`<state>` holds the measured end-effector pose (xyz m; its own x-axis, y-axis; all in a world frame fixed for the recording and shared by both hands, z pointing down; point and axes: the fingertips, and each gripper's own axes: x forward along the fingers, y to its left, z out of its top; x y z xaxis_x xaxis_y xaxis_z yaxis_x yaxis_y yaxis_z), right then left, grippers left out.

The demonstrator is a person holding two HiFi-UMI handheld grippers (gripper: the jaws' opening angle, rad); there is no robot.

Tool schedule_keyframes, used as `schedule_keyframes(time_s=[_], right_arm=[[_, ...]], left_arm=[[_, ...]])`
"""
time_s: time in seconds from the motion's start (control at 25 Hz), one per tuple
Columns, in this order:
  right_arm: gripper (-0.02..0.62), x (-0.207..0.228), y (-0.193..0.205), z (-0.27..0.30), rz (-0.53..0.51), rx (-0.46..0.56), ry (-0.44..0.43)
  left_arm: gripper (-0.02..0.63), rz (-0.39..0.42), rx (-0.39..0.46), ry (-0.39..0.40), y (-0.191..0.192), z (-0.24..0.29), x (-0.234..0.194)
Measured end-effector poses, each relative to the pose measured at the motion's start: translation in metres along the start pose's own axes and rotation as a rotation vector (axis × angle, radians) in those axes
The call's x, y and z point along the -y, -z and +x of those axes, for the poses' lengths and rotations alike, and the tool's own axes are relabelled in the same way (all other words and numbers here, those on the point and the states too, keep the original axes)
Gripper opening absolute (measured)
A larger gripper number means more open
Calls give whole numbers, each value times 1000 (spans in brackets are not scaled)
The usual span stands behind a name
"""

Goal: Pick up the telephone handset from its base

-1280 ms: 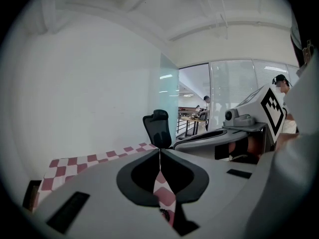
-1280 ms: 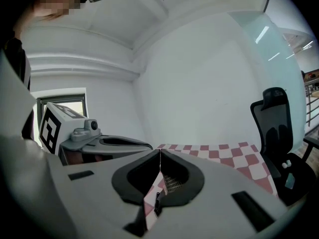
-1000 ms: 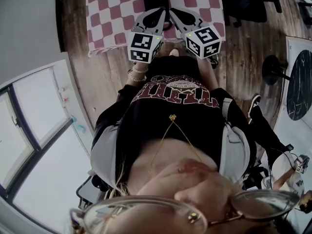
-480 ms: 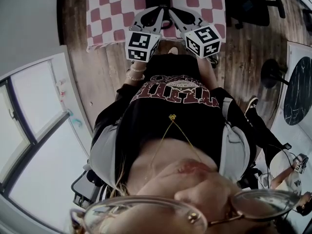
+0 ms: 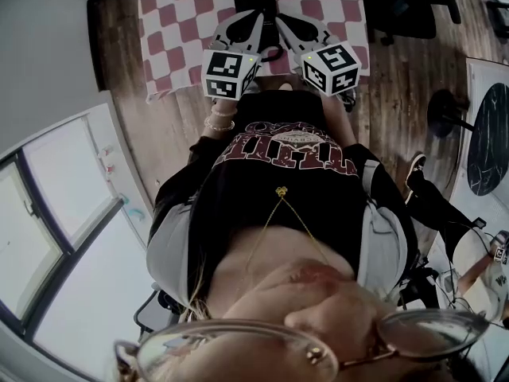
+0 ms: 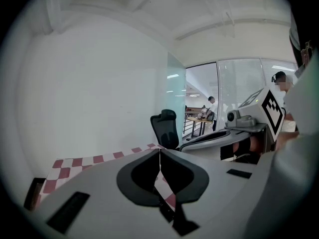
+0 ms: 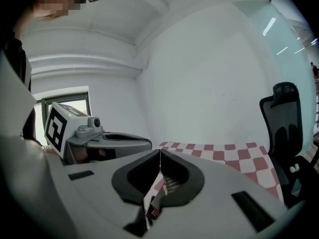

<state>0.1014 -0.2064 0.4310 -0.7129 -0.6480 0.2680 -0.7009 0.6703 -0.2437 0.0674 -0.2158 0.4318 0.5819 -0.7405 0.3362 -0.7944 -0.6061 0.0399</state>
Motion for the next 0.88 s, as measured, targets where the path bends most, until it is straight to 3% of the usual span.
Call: schedule_keyframes(time_s=[0.88], right_arm=[[20,22,-2,91,43,-60,116]], left_arm=[[11,-34,-59,139,14,37,-79]])
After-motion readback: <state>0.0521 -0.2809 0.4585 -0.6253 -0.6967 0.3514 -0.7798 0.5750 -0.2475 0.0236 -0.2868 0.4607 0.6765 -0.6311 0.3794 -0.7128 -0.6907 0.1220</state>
